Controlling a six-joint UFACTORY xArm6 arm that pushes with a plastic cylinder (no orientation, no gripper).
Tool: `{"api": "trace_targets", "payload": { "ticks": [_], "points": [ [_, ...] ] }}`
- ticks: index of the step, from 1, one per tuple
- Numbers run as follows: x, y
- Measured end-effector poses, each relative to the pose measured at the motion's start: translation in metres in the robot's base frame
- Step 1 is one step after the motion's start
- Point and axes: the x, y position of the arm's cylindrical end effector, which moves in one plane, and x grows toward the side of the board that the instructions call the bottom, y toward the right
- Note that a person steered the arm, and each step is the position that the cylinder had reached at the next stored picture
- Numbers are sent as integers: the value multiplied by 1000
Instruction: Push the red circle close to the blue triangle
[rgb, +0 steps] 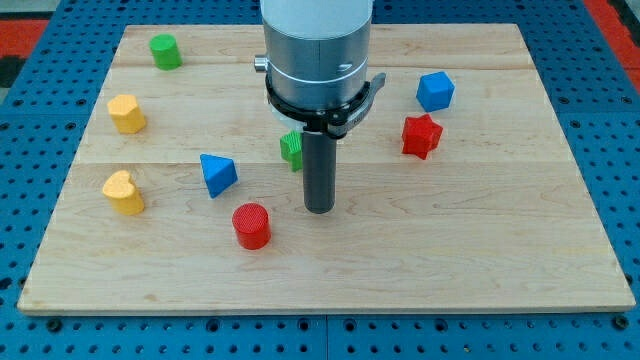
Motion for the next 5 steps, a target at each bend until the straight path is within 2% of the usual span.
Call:
{"api": "trace_targets", "payload": {
  "ticks": [1,2,3,4,5],
  "points": [
    [21,-3],
    [69,-19],
    [51,-112],
    [-2,-114],
    [46,-127]
  ]
}}
